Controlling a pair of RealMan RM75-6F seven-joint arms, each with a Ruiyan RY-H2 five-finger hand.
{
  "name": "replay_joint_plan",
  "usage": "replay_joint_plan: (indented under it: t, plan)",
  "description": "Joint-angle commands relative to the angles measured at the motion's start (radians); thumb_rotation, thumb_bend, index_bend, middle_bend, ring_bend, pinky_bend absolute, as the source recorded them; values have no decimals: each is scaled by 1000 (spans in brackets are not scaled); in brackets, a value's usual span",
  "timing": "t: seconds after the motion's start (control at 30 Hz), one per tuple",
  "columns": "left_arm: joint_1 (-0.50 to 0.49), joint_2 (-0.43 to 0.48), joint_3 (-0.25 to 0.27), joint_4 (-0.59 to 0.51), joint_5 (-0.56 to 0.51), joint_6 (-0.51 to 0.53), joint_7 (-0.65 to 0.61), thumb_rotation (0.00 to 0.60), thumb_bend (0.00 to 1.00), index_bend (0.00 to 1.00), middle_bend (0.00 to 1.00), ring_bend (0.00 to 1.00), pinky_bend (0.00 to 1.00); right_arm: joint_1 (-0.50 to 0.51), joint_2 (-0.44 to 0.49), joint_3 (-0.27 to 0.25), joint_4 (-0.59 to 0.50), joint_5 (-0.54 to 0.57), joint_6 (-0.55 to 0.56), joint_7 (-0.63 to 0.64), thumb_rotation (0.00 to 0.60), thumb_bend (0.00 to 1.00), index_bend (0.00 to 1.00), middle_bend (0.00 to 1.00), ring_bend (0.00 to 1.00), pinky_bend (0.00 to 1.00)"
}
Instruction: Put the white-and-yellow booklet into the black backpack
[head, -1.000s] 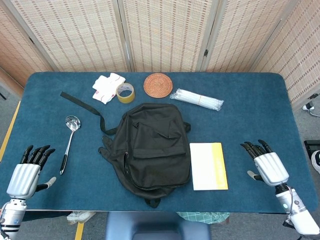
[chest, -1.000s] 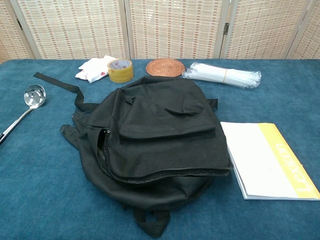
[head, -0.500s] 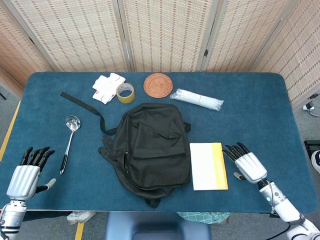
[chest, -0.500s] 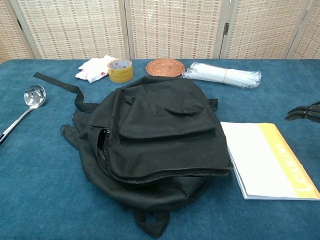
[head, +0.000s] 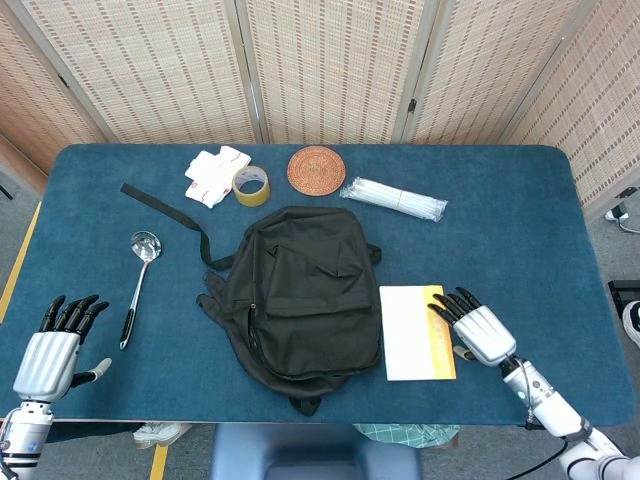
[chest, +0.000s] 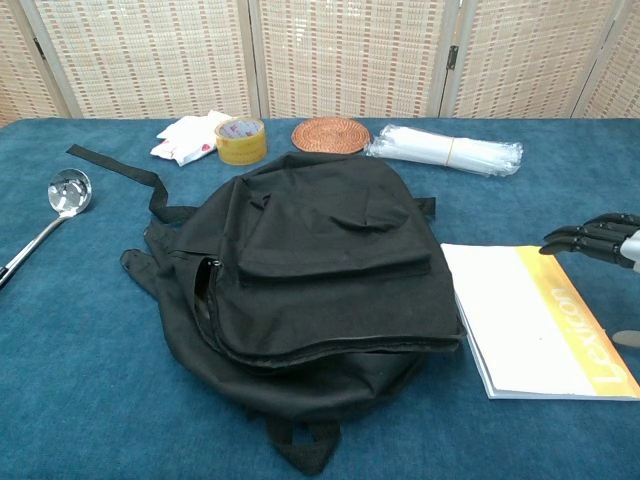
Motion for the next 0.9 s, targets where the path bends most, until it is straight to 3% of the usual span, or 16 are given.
replay_joint_plan:
  t: [0.03,0.9]
  plan:
    - [0,-1,1,1,0,-1,-1,600,226,202,146,162,47,1,-1,-4,4,3,0,1,600,206,169,129,154,104]
    - [0,-14,8,27,-1,-7,-7,600,226,202,146,162,46,14,-56,-34,60,4,31,17,600,206,169,143,176,104]
